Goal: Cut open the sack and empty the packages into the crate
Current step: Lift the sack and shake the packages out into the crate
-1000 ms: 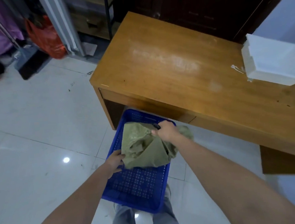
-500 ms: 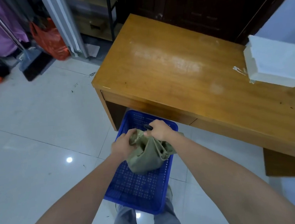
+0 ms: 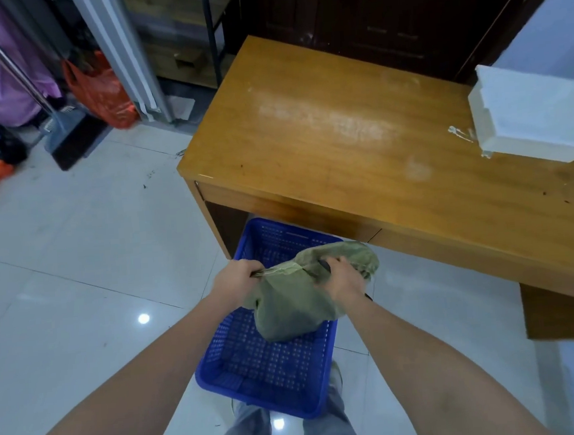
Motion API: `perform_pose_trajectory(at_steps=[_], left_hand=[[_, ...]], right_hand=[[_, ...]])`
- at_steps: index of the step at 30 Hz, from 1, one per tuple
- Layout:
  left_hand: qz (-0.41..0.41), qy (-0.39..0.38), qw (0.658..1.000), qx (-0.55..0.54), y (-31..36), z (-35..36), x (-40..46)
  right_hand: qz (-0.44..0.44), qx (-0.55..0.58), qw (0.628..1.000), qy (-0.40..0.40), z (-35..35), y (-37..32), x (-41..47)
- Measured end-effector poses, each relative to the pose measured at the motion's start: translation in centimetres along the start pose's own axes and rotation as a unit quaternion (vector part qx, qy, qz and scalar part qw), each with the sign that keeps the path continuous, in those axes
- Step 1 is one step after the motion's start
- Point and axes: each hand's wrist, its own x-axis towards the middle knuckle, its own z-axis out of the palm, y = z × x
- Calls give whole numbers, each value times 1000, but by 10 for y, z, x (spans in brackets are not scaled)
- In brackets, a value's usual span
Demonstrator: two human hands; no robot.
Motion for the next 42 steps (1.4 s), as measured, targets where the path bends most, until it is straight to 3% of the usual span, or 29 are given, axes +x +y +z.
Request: perform_pose_trajectory(at_steps=[5, 13, 17, 21, 25, 33, 36, 37, 40, 42], left_hand=[[23, 6, 999, 33, -1, -11, -9], [35, 166, 985, 33, 13, -39, -13], [38, 90, 990, 103, 16, -32, -19], [60, 235, 970, 7, 25, -52, -15], [42, 145, 986, 71, 27, -61, -12], [58, 258, 964, 26, 29, -61, -26], [63, 107, 989, 81, 32, -59, -30], [59, 118, 988, 81, 33, -62, -32], [55, 246, 968, 3, 42, -74, -30], [59, 194, 979, 12, 52, -81, -29]], right_hand=[[-4, 39, 998, -45, -16, 3, -2], [-96, 116, 984, 100, -38, -2, -16], [-105, 58, 989, 87, -39, -6, -25], [-103, 131, 974, 153, -63, -26, -19], [-109, 61, 989, 83, -77, -34, -16], [-106, 112, 971, 180, -77, -27, -29], [-105, 75, 980, 152, -80, -27, -36], [-105, 94, 976, 168, -84, -29, -38], [-100, 150, 958, 221, -98, -37, -40], [-110, 122, 970, 181, -103, -44, -42]])
